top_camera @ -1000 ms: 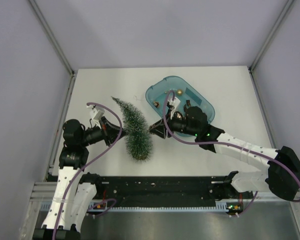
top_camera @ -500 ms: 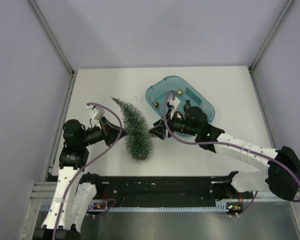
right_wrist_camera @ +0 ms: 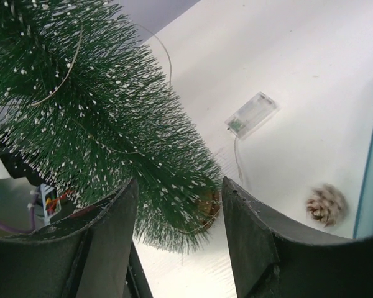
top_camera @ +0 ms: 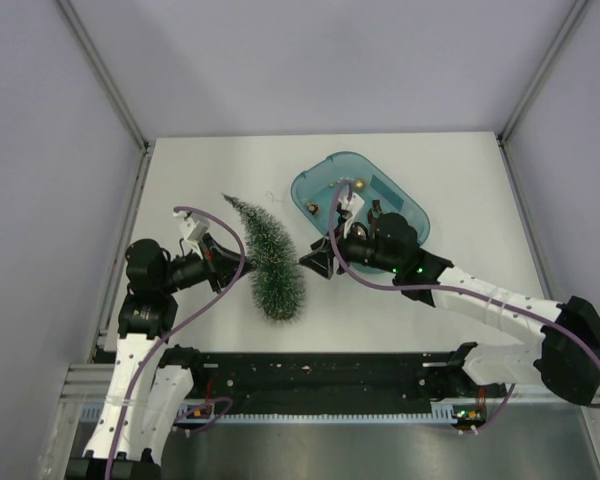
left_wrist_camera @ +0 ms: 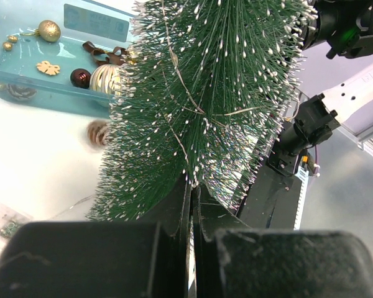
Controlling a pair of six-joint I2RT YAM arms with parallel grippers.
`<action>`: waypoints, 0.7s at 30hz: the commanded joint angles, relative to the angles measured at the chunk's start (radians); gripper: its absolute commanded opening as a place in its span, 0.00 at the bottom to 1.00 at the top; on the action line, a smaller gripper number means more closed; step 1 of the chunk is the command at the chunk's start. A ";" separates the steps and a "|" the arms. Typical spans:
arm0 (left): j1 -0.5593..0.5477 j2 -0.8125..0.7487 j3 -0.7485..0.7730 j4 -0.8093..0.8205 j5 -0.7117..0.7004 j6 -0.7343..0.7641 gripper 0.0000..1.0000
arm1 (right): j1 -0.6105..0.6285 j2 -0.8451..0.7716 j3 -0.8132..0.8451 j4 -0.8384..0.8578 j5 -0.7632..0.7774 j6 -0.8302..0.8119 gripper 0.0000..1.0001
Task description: Decorate the small christmas tree
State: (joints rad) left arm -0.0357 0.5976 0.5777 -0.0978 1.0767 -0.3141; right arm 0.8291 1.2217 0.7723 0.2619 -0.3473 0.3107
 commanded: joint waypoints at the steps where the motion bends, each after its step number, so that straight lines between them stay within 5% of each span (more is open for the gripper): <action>1: -0.003 -0.018 -0.001 0.017 0.011 0.015 0.00 | -0.010 -0.063 0.030 -0.024 0.097 -0.022 0.56; 9: -0.004 -0.024 0.004 -0.016 0.009 0.044 0.00 | -0.157 0.008 0.126 -0.143 0.293 -0.002 0.56; 21: -0.001 -0.022 0.013 -0.020 0.005 0.046 0.00 | -0.286 0.658 0.640 -0.366 0.552 -0.033 0.55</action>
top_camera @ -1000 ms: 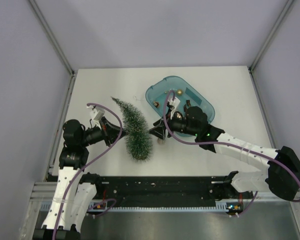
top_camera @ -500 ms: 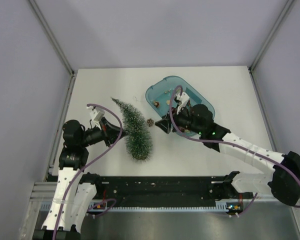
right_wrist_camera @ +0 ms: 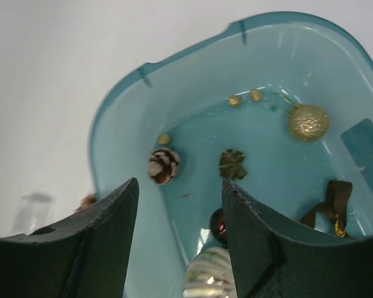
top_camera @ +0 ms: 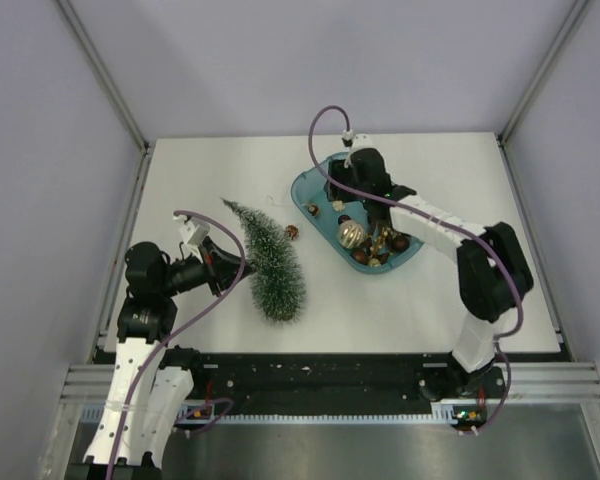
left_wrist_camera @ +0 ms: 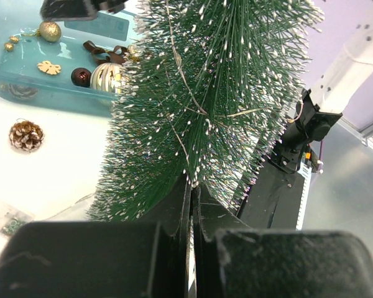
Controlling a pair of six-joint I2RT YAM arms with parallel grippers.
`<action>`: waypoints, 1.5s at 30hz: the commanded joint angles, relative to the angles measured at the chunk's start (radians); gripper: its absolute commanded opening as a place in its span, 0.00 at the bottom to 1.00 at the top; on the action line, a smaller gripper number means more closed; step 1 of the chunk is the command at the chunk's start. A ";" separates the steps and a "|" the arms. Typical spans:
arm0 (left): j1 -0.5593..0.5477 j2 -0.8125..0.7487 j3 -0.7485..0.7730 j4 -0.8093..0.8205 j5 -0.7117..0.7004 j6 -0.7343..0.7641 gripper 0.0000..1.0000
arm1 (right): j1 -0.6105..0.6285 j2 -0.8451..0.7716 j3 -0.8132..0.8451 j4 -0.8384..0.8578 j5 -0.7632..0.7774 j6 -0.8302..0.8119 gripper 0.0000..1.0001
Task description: Decorate the small christmas tree
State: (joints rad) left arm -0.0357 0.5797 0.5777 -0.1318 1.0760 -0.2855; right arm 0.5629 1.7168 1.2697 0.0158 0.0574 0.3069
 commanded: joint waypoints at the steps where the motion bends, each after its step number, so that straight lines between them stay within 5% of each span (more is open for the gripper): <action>1: -0.001 -0.006 0.011 0.014 0.004 0.019 0.00 | -0.020 0.202 0.178 -0.143 0.195 -0.037 0.55; 8: 0.000 0.003 0.013 0.015 0.004 0.022 0.00 | -0.067 0.308 0.281 -0.224 0.367 -0.029 0.55; 27: 0.000 0.006 0.008 0.020 -0.004 0.025 0.00 | -0.107 0.561 0.536 -0.275 0.424 0.032 0.52; 45: 0.002 -0.009 0.005 -0.026 -0.007 0.046 0.00 | -0.104 0.361 0.301 -0.114 0.351 0.034 0.29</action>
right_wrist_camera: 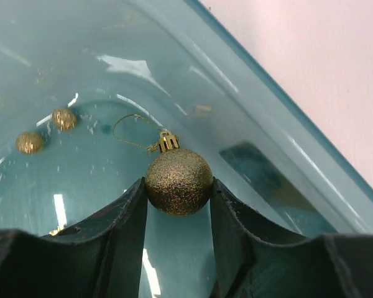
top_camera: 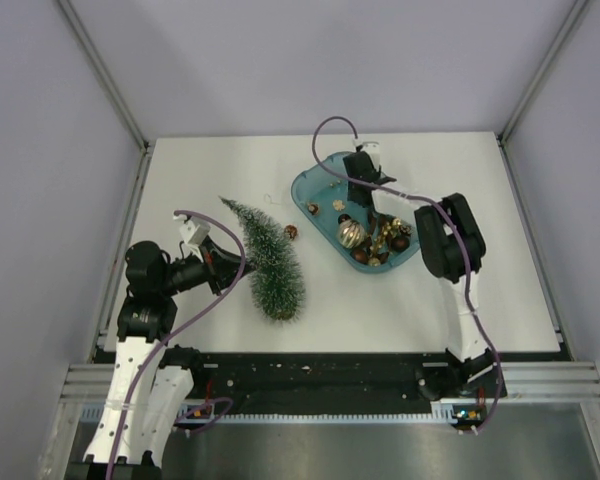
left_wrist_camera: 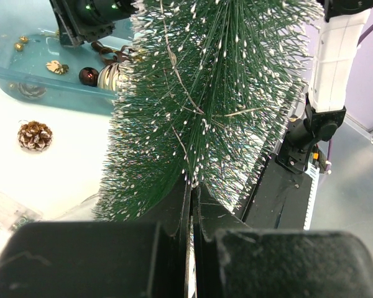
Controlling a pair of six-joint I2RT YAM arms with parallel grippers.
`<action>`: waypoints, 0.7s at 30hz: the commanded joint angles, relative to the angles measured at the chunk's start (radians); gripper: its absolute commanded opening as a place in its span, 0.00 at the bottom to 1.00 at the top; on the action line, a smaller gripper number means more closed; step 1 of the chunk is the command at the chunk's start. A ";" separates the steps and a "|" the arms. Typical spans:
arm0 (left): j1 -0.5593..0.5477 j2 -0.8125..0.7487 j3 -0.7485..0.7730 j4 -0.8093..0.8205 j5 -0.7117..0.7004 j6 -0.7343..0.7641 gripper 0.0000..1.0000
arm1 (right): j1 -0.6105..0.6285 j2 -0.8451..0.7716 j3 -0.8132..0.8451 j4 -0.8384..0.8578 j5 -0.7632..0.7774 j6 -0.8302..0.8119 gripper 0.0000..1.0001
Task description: Decorate the small christmas tree
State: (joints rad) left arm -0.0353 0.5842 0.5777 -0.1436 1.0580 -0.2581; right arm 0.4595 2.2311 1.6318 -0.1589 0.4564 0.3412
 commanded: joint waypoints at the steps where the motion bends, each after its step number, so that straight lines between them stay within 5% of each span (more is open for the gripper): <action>1: 0.002 -0.017 0.007 -0.016 0.013 0.019 0.00 | -0.001 -0.198 -0.102 0.074 -0.080 -0.001 0.28; 13: 0.002 -0.053 -0.013 -0.010 0.023 0.003 0.00 | -0.002 -1.003 -0.647 0.197 -0.864 0.047 0.28; 21: 0.000 -0.072 -0.027 0.030 0.033 -0.033 0.00 | 0.004 -1.263 -0.791 0.180 -1.157 0.079 0.31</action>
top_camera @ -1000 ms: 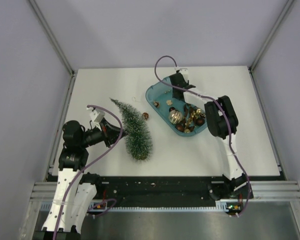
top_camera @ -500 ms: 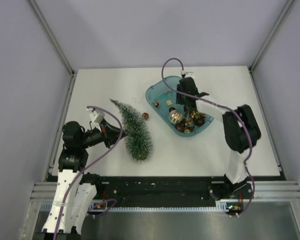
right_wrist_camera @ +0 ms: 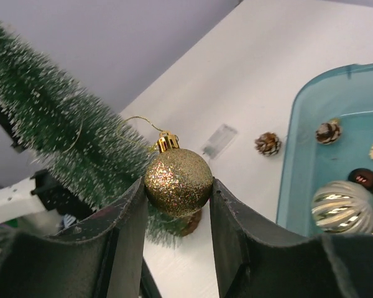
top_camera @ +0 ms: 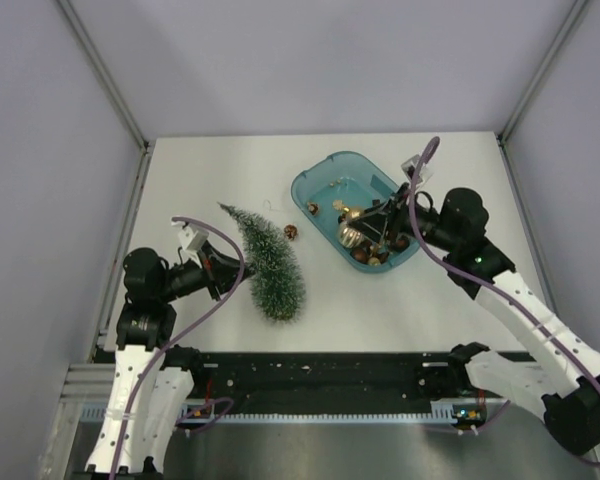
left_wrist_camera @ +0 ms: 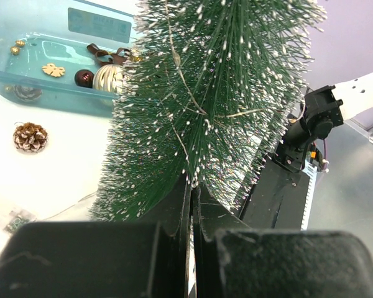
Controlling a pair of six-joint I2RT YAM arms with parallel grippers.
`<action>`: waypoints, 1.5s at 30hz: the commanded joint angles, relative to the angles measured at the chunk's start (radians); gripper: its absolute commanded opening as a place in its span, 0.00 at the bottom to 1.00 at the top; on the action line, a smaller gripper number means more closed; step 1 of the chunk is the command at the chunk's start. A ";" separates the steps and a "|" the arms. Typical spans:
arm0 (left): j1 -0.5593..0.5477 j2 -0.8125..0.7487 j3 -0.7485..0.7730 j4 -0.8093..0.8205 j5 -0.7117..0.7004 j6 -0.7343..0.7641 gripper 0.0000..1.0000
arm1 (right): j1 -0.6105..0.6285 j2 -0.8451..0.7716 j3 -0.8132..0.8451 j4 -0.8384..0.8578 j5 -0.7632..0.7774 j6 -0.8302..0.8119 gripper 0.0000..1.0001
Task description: Decorate the small christmas tree
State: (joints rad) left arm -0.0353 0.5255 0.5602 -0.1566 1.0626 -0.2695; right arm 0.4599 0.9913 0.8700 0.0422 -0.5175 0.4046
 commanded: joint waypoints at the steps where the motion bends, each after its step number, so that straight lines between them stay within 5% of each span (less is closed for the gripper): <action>1: 0.000 -0.015 -0.009 0.043 0.028 -0.022 0.00 | 0.011 -0.031 -0.029 -0.034 -0.187 0.010 0.31; 11: 0.000 -0.025 0.000 0.022 0.020 -0.017 0.00 | 0.204 0.070 0.075 -0.183 -0.066 -0.133 0.30; 45: 0.000 -0.016 0.004 -0.021 0.019 0.021 0.00 | 0.278 0.207 0.169 -0.108 -0.082 -0.139 0.25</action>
State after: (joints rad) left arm -0.0353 0.5106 0.5591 -0.1761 1.0660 -0.2626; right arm 0.7250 1.1965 0.9714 -0.1204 -0.5842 0.2798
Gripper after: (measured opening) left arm 0.021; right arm 0.401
